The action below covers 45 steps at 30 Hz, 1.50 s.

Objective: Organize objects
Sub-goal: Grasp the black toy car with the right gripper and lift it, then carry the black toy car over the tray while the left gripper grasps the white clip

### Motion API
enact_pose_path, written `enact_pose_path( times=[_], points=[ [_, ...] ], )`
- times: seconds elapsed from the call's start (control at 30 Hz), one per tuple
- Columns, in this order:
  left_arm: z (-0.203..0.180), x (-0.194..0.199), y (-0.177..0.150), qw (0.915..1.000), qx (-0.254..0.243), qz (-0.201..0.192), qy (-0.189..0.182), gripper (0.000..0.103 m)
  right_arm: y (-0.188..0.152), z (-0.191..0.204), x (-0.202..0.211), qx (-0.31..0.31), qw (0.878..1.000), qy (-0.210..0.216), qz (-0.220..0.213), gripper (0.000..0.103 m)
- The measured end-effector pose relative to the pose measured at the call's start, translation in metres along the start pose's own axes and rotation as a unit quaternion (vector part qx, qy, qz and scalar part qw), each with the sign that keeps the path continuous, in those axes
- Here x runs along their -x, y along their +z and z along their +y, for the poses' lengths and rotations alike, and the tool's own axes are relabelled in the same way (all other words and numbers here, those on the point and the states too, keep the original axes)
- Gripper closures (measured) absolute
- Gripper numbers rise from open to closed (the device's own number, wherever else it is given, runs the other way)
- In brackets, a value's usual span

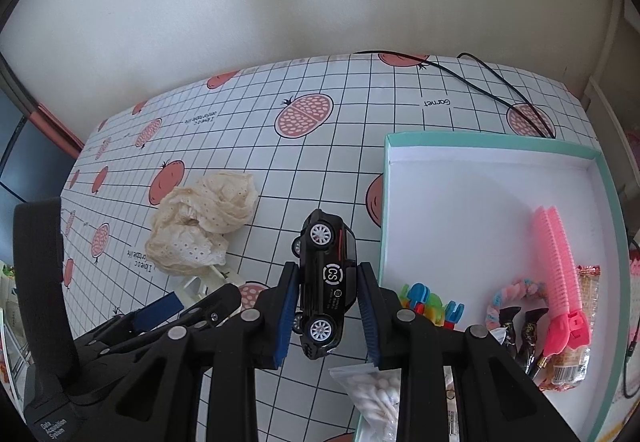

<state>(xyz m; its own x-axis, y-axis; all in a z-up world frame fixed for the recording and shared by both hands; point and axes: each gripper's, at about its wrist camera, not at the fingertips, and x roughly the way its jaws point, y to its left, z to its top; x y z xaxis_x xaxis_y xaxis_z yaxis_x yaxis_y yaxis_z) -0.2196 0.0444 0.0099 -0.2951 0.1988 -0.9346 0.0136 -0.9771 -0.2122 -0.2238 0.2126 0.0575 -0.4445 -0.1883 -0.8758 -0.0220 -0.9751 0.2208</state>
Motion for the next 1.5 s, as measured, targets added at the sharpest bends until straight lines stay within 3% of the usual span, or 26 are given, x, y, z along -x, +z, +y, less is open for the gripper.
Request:
enact_pose_path(
  times=[0.13,0.7,0.73,0.77,1.1,1.5],
  points=[
    [-0.002,-0.001,-0.001,1.0000,-0.005,0.004,-0.003,0.042,0.000,0.000,0.000,0.000,1.000,0.000,0.001,0.072],
    [-0.005,0.006,0.000,0.9996,-0.026,0.002,0.012,0.044,0.001,-0.003,0.015,0.001,1.000,0.013,-0.011,0.072],
    [-0.005,0.007,0.000,0.9996,-0.026,0.002,0.012,0.058,0.001,-0.004,0.016,0.000,1.000,0.014,-0.013,0.072],
    [-0.006,0.007,0.000,0.9996,-0.025,0.005,0.012,0.061,0.001,-0.005,0.017,-0.001,1.000,0.015,-0.013,0.072],
    [-0.005,0.010,-0.001,0.9997,-0.021,0.007,0.009,0.065,0.002,-0.008,0.021,-0.003,1.000,0.019,-0.017,0.072],
    [-0.001,0.040,0.008,0.9997,-0.011,-0.017,-0.015,0.068,0.004,-0.008,0.030,0.000,0.999,0.023,-0.028,0.072]
  ],
)
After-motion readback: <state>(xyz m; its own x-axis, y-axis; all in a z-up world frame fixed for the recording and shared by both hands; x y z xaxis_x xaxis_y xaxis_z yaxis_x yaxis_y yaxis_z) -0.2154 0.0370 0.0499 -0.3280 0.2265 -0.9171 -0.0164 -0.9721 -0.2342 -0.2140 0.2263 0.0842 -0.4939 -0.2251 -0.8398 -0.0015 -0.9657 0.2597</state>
